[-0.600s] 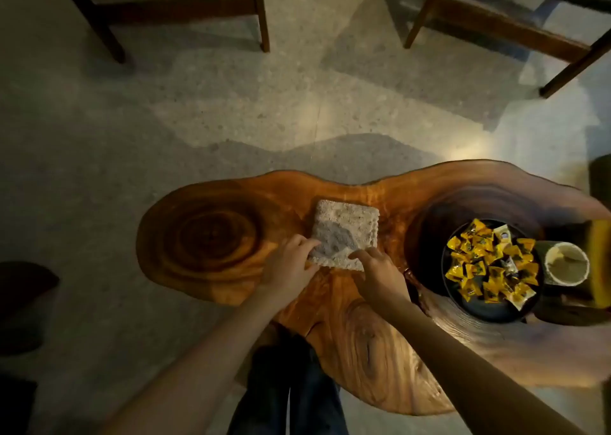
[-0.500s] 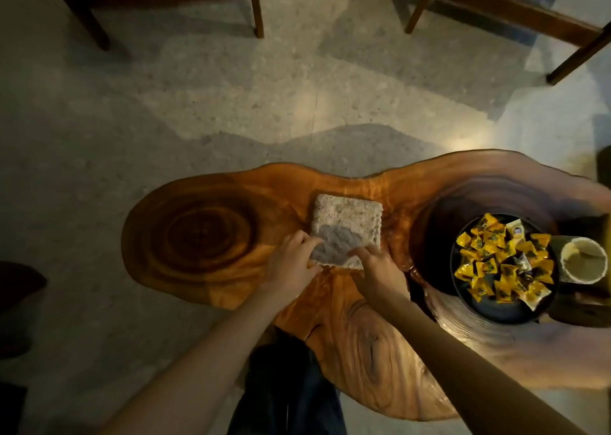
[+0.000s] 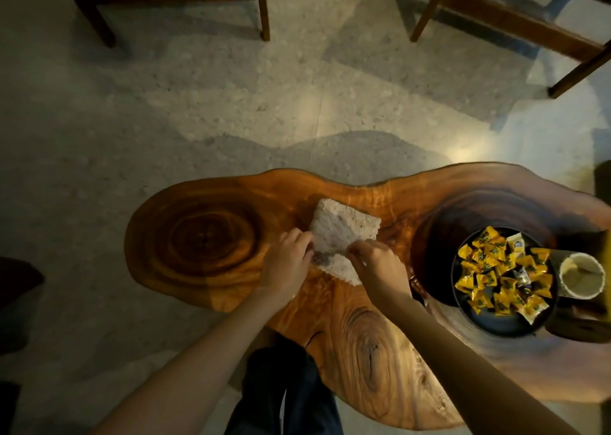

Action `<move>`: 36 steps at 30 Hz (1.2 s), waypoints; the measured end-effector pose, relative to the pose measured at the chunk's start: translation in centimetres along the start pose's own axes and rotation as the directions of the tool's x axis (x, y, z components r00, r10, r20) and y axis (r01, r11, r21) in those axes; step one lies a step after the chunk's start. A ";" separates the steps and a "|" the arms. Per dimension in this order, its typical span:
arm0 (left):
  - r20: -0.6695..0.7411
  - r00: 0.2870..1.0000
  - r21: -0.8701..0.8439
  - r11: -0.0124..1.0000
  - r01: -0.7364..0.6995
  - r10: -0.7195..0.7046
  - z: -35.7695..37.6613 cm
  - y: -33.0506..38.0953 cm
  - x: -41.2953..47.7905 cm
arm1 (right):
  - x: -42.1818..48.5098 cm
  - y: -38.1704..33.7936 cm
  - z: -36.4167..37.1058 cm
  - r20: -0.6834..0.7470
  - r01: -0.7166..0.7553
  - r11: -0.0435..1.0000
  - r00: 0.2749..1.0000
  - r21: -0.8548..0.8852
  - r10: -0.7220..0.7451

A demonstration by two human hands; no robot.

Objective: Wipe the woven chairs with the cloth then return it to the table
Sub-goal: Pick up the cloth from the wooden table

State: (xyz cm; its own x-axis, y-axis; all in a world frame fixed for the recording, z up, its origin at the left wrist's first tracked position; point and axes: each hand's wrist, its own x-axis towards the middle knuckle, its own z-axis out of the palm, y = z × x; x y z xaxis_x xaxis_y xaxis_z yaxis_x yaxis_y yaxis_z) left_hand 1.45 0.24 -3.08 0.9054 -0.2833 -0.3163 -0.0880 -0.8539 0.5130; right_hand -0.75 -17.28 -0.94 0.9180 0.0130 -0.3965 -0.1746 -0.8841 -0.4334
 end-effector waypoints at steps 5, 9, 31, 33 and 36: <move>-0.166 0.986 -0.105 0.994 0.004 -0.022 -9.6 2.4 -2.4 | -1.0 -6.8 -8.0 -0.093 0.181 0.981 0.980 0.072 -0.174; -0.248 0.965 -0.225 0.974 0.029 -0.086 -17.5 3.4 -5.1 | -1.8 -13.1 -13.8 -0.125 0.341 0.938 0.935 0.058 -0.332; -0.403 0.905 -0.202 0.978 0.058 -0.137 -44.9 -19.6 -17.3 | 2.4 -50.3 -14.2 -0.074 0.651 0.759 0.757 -0.007 -0.650; -0.389 0.911 -0.184 0.980 0.070 -0.138 -47.6 -23.8 -17.1 | 3.9 -53.9 -13.0 -0.092 0.627 0.779 0.775 -0.005 -0.625; -0.366 0.922 -0.131 0.988 0.081 -0.124 -52.2 -29.3 -16.3 | 5.8 -58.3 -11.4 -0.125 0.591 0.806 0.799 -0.010 -0.588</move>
State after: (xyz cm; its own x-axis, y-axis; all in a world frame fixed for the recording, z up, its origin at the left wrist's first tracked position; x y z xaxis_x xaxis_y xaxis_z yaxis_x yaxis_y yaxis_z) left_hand 10.92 52.66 28.68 0.9980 0.0043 -0.0638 0.0409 -0.8093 0.5859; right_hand 18.85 29.01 31.23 0.8808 0.4720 0.0386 0.4055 -0.7096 -0.5762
